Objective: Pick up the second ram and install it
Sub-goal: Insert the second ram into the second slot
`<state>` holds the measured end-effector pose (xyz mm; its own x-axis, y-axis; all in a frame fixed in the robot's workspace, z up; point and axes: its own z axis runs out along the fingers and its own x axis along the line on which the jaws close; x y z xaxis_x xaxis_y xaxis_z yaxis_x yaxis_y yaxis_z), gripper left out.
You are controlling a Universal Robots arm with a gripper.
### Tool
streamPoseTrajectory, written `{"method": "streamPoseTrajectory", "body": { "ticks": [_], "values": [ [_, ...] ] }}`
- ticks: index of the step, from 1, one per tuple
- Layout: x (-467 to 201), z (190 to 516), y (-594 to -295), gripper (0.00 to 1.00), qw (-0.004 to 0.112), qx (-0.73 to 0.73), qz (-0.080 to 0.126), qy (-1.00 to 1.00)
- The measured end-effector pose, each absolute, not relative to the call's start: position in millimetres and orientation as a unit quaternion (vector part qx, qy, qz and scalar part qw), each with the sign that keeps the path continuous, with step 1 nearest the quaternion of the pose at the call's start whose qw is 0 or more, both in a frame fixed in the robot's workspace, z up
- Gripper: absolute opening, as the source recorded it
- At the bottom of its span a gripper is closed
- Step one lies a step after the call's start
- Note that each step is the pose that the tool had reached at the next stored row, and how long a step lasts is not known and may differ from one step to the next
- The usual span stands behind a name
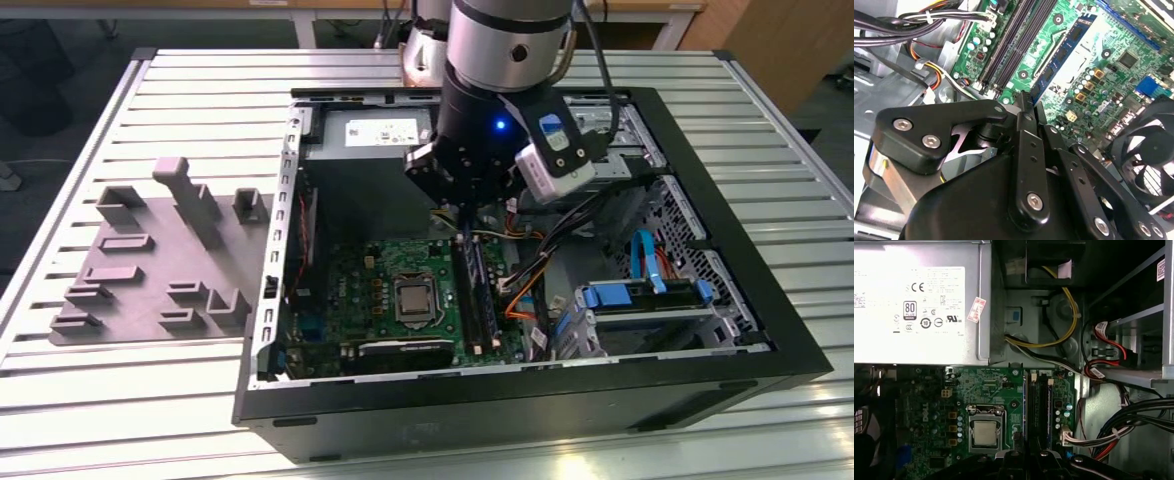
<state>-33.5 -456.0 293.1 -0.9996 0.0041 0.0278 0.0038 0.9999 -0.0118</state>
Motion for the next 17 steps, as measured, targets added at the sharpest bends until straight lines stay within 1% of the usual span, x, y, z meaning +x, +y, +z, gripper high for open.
{"method": "streamPoseTrajectory", "body": {
  "ticks": [8, 17],
  "values": [
    [-28.8, 284.6, -458.3, 0.14, 0.014, -0.007, 0.006, -1.0],
    [-28.3, 283.2, -458.7, 0.14, 0.014, -0.007, 0.006, -1.0]
  ]
}}
